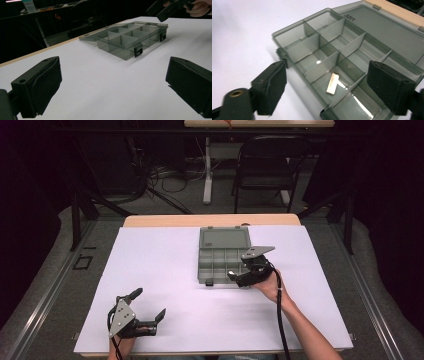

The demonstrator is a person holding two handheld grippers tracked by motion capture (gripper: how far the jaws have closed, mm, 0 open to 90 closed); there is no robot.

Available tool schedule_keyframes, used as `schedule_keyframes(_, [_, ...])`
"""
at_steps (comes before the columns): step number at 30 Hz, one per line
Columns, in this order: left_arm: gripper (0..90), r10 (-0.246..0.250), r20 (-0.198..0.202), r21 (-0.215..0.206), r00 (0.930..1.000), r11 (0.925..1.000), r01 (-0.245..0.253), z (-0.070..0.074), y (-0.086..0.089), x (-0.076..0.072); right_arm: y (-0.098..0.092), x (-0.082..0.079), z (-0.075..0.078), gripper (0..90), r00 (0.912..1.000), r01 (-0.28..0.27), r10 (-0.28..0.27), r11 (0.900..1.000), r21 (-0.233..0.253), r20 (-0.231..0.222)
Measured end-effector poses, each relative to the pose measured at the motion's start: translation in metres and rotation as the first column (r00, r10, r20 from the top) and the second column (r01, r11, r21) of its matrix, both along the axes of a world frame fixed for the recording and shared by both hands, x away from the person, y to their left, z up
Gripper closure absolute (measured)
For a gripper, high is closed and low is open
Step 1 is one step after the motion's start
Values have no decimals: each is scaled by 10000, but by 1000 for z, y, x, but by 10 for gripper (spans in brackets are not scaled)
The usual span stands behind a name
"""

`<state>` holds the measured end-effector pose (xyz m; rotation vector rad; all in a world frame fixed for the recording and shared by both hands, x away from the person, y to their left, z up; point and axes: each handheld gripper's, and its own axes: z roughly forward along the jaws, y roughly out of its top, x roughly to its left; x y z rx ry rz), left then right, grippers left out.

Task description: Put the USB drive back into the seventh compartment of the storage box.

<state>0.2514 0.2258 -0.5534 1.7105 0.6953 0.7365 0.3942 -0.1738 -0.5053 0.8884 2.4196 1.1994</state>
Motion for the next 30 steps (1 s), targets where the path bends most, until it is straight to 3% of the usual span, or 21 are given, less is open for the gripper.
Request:
schedule_keyframes(13, [4, 22, -50, -5, 10000, 10000, -22, 0, 0, 0, -20, -39, 14, 28, 9979, -605, 599, 9978, 269, 230])
schedule_keyframes(30, [4, -3, -102, -17, 9999, 10000, 3, -1, 0, 0, -41, -76, 12, 16, 9954, -719, 689, 9964, 446, 659])
